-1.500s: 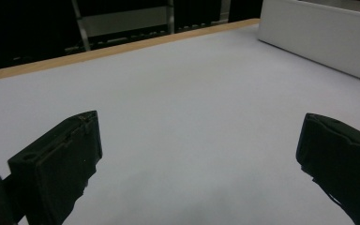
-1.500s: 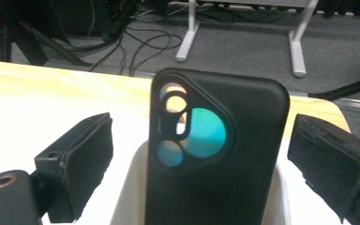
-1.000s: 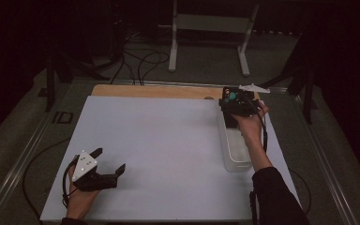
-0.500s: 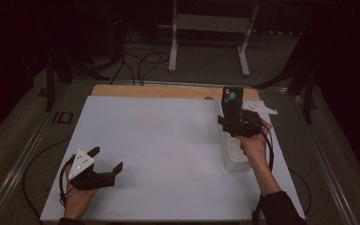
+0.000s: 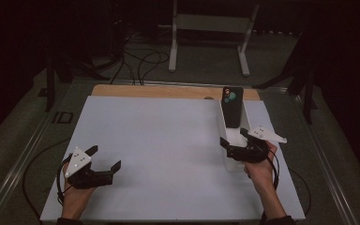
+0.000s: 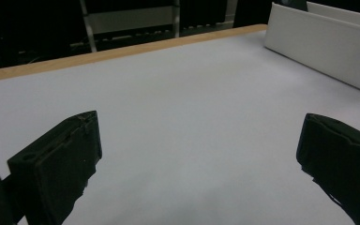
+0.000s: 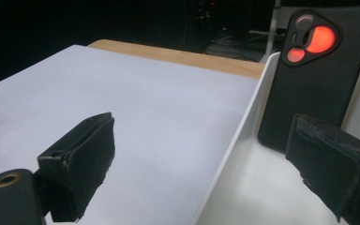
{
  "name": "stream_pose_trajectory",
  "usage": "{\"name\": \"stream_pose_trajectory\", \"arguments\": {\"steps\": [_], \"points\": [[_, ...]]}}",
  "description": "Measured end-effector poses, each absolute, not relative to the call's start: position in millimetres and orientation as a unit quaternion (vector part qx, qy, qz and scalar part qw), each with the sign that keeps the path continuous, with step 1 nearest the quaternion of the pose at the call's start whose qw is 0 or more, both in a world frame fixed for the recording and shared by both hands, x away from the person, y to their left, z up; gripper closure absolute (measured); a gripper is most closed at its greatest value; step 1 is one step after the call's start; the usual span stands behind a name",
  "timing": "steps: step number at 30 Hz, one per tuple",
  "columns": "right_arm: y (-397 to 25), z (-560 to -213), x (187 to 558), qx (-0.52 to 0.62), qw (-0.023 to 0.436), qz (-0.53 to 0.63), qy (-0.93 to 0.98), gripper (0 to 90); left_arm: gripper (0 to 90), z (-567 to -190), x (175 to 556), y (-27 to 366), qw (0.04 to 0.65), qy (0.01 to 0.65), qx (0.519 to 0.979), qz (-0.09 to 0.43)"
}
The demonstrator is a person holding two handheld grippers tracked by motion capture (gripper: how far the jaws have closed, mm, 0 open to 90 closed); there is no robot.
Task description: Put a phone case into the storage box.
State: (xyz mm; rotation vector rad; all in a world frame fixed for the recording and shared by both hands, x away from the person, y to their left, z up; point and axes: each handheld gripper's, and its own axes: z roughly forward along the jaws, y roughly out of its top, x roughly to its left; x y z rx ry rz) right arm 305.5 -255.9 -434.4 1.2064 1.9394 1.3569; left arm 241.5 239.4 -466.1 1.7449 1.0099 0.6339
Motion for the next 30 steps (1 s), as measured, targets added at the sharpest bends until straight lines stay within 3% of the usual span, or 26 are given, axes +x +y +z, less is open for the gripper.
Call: {"name": "stream_pose_trajectory", "arguments": {"steps": [15,30], "points": [[-266,-461,261,0.396,0.256,0.527,0.707,8.4,0.9,-463,239,242,0.493,0.408,0.721,0.266],[-271,-470,248,0.385,0.266,0.536,0.703,8.4,0.9,-467,237,241,0.49,0.403,0.723,0.274]]}}
